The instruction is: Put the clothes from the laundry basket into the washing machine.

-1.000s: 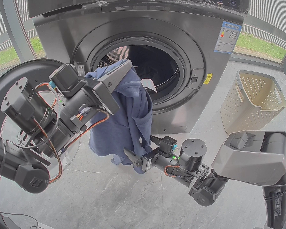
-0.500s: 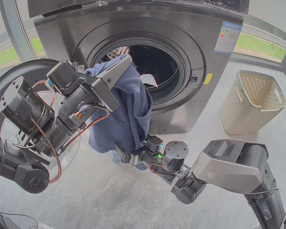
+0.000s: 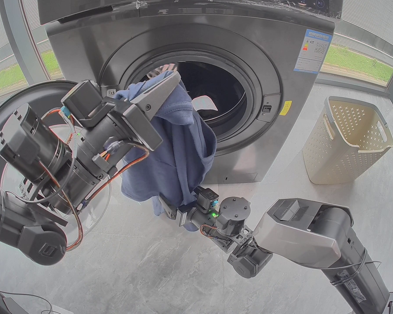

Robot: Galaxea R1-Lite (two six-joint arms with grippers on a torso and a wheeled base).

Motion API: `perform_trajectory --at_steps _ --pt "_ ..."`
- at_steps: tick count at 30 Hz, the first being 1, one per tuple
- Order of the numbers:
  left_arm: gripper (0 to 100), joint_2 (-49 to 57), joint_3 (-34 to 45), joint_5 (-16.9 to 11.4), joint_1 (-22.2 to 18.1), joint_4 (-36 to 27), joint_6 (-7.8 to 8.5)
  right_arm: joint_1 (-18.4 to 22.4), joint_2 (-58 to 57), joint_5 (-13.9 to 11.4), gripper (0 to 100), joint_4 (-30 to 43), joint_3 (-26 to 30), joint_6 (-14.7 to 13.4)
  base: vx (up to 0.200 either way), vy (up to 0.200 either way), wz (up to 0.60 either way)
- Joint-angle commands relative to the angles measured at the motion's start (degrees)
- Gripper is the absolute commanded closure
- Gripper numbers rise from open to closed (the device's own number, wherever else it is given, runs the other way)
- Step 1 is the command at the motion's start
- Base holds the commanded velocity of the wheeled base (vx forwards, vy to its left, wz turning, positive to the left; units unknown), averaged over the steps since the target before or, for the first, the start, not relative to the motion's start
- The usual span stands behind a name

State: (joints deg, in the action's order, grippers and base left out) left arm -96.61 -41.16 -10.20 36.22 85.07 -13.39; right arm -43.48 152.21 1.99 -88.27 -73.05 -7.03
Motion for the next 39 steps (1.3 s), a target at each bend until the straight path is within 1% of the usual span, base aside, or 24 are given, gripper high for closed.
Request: perform_trajectory --at_steps 1,6,9,11,12,15,16,17,21,25,28,29,30,31,33,36,39 --pt "100 0.1 -0.2 0.0 0.0 0.0 -0.06 0.0 0.3 0.4 100 -0.1 -0.4 -0.2 0.0 0.0 0.0" --pt "100 0.0 -0.2 0.1 -0.5 0.0 -0.15 0.2 -0.4 0.6 100 -0.1 0.1 -0.3 0.0 0.0 0.0" --pt "100 -0.1 -0.2 0.3 -0.9 0.1 -0.33 0.9 -2.0 0.8 100 -0.1 1.9 -0.3 0.0 0.0 0.0" --pt "100 -0.2 -0.2 0.4 -1.6 0.1 -0.41 2.0 -5.0 1.0 100 -0.1 4.8 -0.4 0.0 0.0 0.0" --pt "100 -0.2 0.0 0.4 -2.6 0.0 -0.41 3.1 -7.4 1.0 100 -0.2 7.6 -0.4 0.0 0.0 0.0" --pt "100 -0.8 0.4 0.5 -4.5 -0.3 -0.33 5.3 -12.8 0.8 100 -0.2 13.3 -0.3 0.0 0.0 0.0" --pt "100 -0.8 0.4 0.5 -4.6 -0.3 -0.33 5.4 -13.1 0.8 100 -0.2 13.6 -0.3 0.0 0.0 0.0" --pt "100 -1.3 0.9 0.6 -5.5 -0.6 -0.33 7.2 -16.2 0.6 100 -0.2 16.6 -0.3 0.0 0.0 0.0" --pt "100 -2.4 2.6 0.7 -7.1 -0.3 -0.15 10.9 -23.1 0.2 100 -0.1 20.8 -0.4 0.0 0.0 0.0" --pt "100 -3.2 5.1 0.4 -7.1 -0.3 -0.15 13.2 -27.3 -0.1 100 -0.1 22.6 -0.5 0.0 0.0 0.0" --pt "100 -4.7 6.2 0.6 -7.7 0.0 0.11 13.8 -28.6 -0.2 100 -0.1 23.2 -0.5 0.0 0.0 0.0" --pt "100 -6.7 7.2 0.4 -9.4 0.3 0.29 14.1 -29.9 -0.2 100 -0.1 24.0 -0.5 0.0 0.0 0.0" --pt "100 -6.7 7.2 0.4 -9.4 0.3 0.29 14.1 -29.9 -0.2 100 -0.1 24.0 -0.5 0.0 0.0 0.0" --pt "100 -8.4 8.0 0.2 -10.5 1.3 0.29 14.0 -30.7 -0.3 100 -0.2 24.8 -0.6 0.0 0.0 0.0" --pt "100 -10.8 8.5 0.1 -10.9 3.4 0.29 13.8 -31.5 -0.3 100 -0.2 25.5 -0.6 0.0 0.0 0.0" --pt "100 -13.3 9.3 0.1 -11.2 3.8 0.99 13.4 -31.9 -0.2 100 -0.1 25.4 -0.4 0.0 0.0 0.0" --pt "100 -15.3 9.4 0.1 -11.3 3.8 2.66 12.3 -32.1 -0.3 100 -0.1 24.8 -0.3 0.0 0.0 0.0"
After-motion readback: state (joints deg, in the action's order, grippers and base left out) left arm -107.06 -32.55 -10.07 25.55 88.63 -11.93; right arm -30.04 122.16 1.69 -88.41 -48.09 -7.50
